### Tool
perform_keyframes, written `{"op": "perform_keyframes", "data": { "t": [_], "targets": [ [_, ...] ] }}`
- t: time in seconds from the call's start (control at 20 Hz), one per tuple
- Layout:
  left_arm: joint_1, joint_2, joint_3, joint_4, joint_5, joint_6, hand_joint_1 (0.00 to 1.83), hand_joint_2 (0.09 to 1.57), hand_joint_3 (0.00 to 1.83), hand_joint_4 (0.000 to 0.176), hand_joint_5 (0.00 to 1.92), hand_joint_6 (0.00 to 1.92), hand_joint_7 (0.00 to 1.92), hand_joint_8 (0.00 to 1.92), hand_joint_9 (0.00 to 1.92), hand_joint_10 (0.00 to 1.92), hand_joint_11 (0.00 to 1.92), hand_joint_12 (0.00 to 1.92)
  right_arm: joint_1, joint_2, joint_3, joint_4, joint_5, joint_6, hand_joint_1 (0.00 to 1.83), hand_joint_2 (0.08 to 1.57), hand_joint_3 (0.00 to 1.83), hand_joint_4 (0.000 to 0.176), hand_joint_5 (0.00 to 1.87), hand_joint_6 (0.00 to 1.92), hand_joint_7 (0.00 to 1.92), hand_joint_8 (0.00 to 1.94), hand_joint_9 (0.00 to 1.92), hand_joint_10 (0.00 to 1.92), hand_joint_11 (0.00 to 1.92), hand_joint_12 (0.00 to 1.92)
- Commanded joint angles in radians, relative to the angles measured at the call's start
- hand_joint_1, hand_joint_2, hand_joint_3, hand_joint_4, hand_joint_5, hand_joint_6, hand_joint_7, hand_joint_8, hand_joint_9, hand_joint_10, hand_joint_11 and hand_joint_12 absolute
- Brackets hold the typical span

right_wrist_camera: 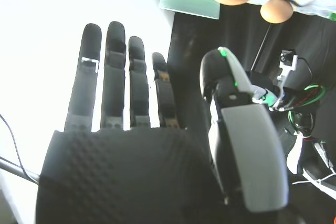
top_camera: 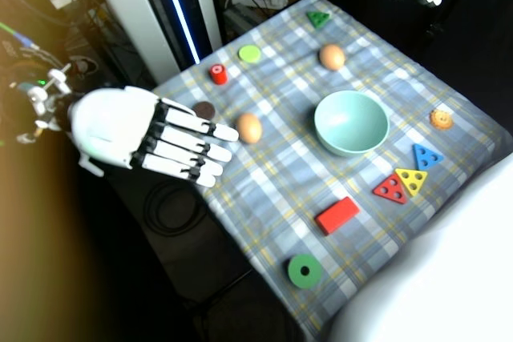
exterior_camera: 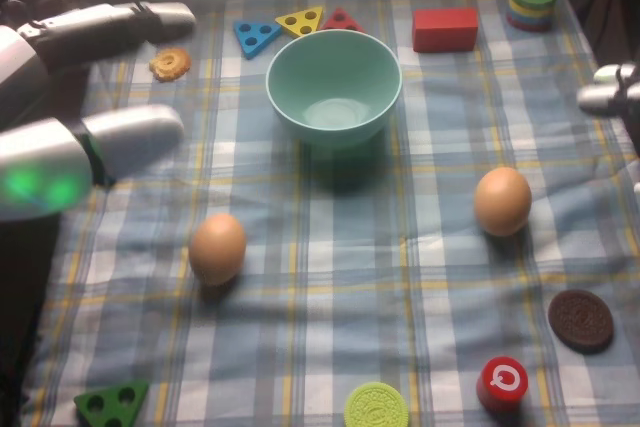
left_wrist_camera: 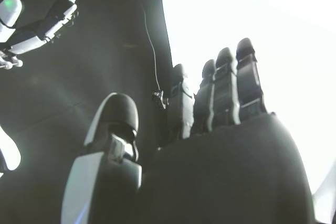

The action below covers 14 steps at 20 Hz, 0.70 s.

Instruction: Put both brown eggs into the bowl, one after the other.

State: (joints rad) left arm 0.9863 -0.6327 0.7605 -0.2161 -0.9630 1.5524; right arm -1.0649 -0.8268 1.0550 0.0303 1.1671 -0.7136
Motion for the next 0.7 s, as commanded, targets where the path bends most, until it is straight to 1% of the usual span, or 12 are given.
{"op": "perform_keyframes", "data": {
  "t": [0.0,0.05,0.1,0.15,0.2,0.25,0.3,0.35,0.4,0.5,0.55,0.65],
  "targets": [
    [-0.015,-0.007,0.006,-0.006,-0.079,0.001,0.74,1.04,0.00,0.176,0.46,0.00,0.39,0.00,0.44,0.01,0.11,0.88,0.012,0.004,-0.001,0.019,0.126,0.001,0.69,1.25,0.01,0.000,0.65,0.01,0.51,0.01,0.59,0.02,0.43,0.56],
    [-0.023,-0.013,0.007,-0.020,-0.048,0.045,0.75,1.00,0.00,0.176,0.47,0.00,0.39,0.00,0.44,0.00,0.14,0.84,0.014,0.004,-0.001,0.017,0.127,0.001,0.67,1.26,0.01,0.000,0.64,0.00,0.50,0.00,0.59,0.01,0.43,0.56],
    [-0.030,-0.017,0.003,-0.037,-0.020,0.101,0.77,0.93,0.00,0.176,0.44,0.00,0.39,0.00,0.43,0.00,0.11,0.82,0.014,0.005,-0.001,0.016,0.129,0.002,0.70,1.27,0.01,0.000,0.63,0.00,0.51,0.00,0.58,0.01,0.42,0.56],
    [-0.039,-0.024,-0.005,-0.057,0.016,0.188,0.78,0.86,0.00,0.176,0.41,0.00,0.42,0.00,0.47,0.01,0.11,0.82,0.014,0.006,-0.001,0.012,0.132,0.010,0.71,1.27,0.00,0.000,0.62,0.00,0.52,0.00,0.58,0.00,0.40,0.56],
    [-0.051,-0.032,-0.021,-0.081,0.051,0.315,0.77,0.84,0.00,0.176,0.40,0.00,0.43,0.00,0.49,0.01,0.09,0.81,0.014,0.008,-0.001,0.007,0.139,0.019,0.72,1.27,0.01,0.000,0.62,0.00,0.52,0.00,0.57,0.00,0.38,0.56],
    [-0.056,-0.037,-0.035,-0.093,0.066,0.395,0.73,0.86,0.00,0.176,0.37,0.00,0.38,0.00,0.45,0.00,0.07,0.80,0.014,0.009,-0.002,0.003,0.145,0.024,0.72,1.28,0.01,0.000,0.62,0.00,0.52,0.00,0.56,0.00,0.37,0.55],
    [-0.062,-0.042,-0.044,-0.097,0.079,0.449,0.71,0.86,0.00,0.176,0.40,0.01,0.40,0.01,0.47,0.01,0.10,0.81,0.014,0.010,-0.002,0.001,0.150,0.028,0.70,1.29,0.01,0.000,0.62,0.00,0.52,0.00,0.54,0.00,0.35,0.54],
    [-0.065,-0.049,-0.047,-0.097,0.098,0.485,0.72,0.85,0.00,0.176,0.40,0.01,0.41,0.01,0.46,0.01,0.10,0.80,0.014,0.011,-0.002,-0.002,0.157,0.034,0.69,1.29,0.01,0.000,0.62,0.00,0.54,0.01,0.54,0.00,0.34,0.53],
    [-0.075,-0.059,-0.040,-0.097,0.125,0.498,0.72,0.86,0.00,0.176,0.40,0.01,0.42,0.02,0.46,0.00,0.09,0.79,0.014,0.011,-0.002,-0.007,0.166,0.041,0.69,1.29,0.01,0.000,0.63,0.00,0.55,0.01,0.53,0.00,0.33,0.53],
    [-0.095,-0.081,-0.017,-0.095,0.186,0.499,0.78,0.85,0.00,0.176,0.39,0.00,0.46,0.02,0.48,0.01,0.08,0.79,0.015,0.011,-0.003,-0.019,0.176,0.047,0.70,1.31,0.00,0.000,0.63,0.00,0.55,0.00,0.52,0.00,0.31,0.56],
    [-0.103,-0.090,-0.008,-0.092,0.213,0.500,0.78,0.86,0.00,0.176,0.39,0.00,0.46,0.00,0.47,0.00,0.03,0.81,0.017,0.011,-0.003,-0.024,0.176,0.048,0.70,1.31,0.00,0.000,0.63,0.00,0.54,0.00,0.52,0.00,0.31,0.57],
    [-0.119,-0.106,0.005,-0.076,0.265,0.508,0.82,0.86,0.00,0.176,0.41,0.00,0.48,0.00,0.50,0.00,0.00,0.89,0.021,0.011,-0.003,-0.033,0.176,0.052,0.68,1.32,0.00,0.000,0.63,0.00,0.54,0.00,0.53,0.00,0.32,0.58]
  ]
}}
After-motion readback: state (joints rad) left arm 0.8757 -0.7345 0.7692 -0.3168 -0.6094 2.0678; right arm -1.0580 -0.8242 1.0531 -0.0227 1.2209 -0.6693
